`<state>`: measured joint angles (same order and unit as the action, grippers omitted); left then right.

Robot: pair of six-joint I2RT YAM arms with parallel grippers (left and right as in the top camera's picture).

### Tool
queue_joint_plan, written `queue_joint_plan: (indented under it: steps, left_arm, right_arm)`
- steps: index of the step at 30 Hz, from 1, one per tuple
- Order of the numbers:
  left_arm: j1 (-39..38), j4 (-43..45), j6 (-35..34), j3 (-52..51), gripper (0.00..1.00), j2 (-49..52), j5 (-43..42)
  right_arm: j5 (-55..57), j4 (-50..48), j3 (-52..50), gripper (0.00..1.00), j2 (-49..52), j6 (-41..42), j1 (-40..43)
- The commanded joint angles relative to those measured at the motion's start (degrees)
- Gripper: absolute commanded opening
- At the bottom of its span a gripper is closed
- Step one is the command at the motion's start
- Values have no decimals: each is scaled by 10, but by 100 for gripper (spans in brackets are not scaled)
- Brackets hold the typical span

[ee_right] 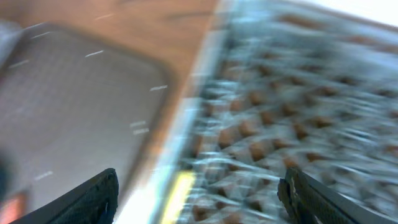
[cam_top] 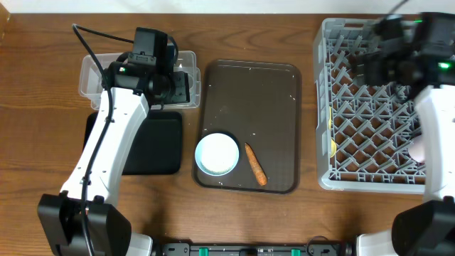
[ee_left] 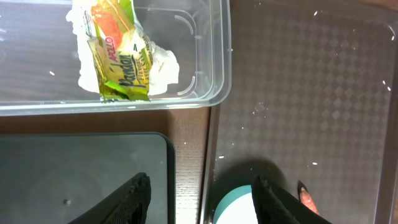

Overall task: Sort waste into correct bins and load items into the dishwasher rack
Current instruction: 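Return the right gripper over the rack and reach left gripper to the bowl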

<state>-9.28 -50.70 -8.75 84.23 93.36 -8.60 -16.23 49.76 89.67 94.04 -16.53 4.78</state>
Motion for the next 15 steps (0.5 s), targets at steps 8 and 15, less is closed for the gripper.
queue_joint_plan:
  steps: [8, 15]
  left_arm:
    - [-1, -20, 6, 4, 55, 2, 5]
    - [-2, -22, 0, 4, 55, 2, 2]
  right_arm:
    - [-48, 105, -10, 85, 51, 19, -167]
    - [-48, 116, -10, 83, 109, 43, -247]
